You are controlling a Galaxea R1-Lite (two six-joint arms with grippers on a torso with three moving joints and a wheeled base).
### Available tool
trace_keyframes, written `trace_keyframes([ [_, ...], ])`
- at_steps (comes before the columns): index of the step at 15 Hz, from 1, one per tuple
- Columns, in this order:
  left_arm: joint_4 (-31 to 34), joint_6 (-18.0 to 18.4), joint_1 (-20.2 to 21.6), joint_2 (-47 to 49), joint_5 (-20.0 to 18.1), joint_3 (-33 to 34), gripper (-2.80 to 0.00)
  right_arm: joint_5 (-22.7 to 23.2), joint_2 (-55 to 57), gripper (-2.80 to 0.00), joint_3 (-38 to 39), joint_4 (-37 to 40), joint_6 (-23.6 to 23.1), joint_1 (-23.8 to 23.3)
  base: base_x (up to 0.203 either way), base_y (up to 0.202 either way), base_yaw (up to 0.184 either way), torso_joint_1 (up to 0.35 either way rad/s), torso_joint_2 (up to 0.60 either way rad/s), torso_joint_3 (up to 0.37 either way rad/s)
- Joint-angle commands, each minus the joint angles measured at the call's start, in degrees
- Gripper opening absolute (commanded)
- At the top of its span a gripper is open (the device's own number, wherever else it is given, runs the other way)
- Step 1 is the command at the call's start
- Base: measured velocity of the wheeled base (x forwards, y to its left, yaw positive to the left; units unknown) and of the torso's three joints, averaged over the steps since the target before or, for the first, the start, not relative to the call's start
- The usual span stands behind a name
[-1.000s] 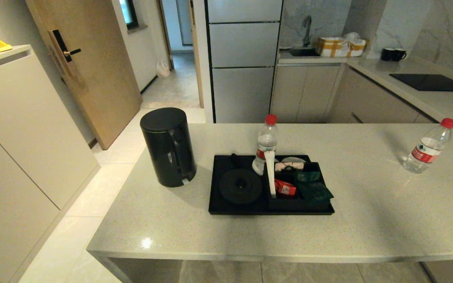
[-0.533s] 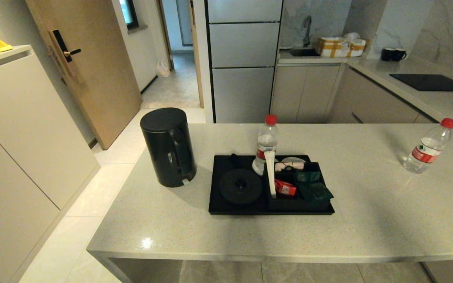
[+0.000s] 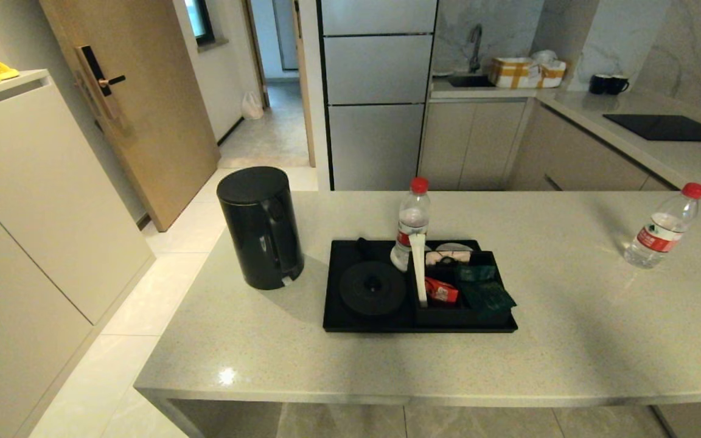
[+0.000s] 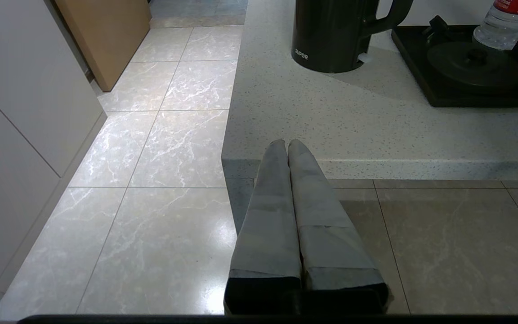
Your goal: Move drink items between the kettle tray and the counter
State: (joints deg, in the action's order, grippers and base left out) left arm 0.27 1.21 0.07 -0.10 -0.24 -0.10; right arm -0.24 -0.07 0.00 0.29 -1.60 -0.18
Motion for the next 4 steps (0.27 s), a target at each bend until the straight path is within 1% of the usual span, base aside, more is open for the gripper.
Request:
trace_keyframes([
  [1,-0.1,0.0,0.0,0.1,0.0,0.0,-2.8,0.0,0.0,-2.8,-0.3,1.0,-0.1,0.0,0.0,0.0,0.0,0.0,0.0,0.0],
  [4,0.0,0.0,0.0,0.1,0.0,0.0,-2.8,-0.1,0.0,-2.8,0.0,-0.1,1.1,0.0,0.0,0.0,0.0,0.0,0.0,0.0],
])
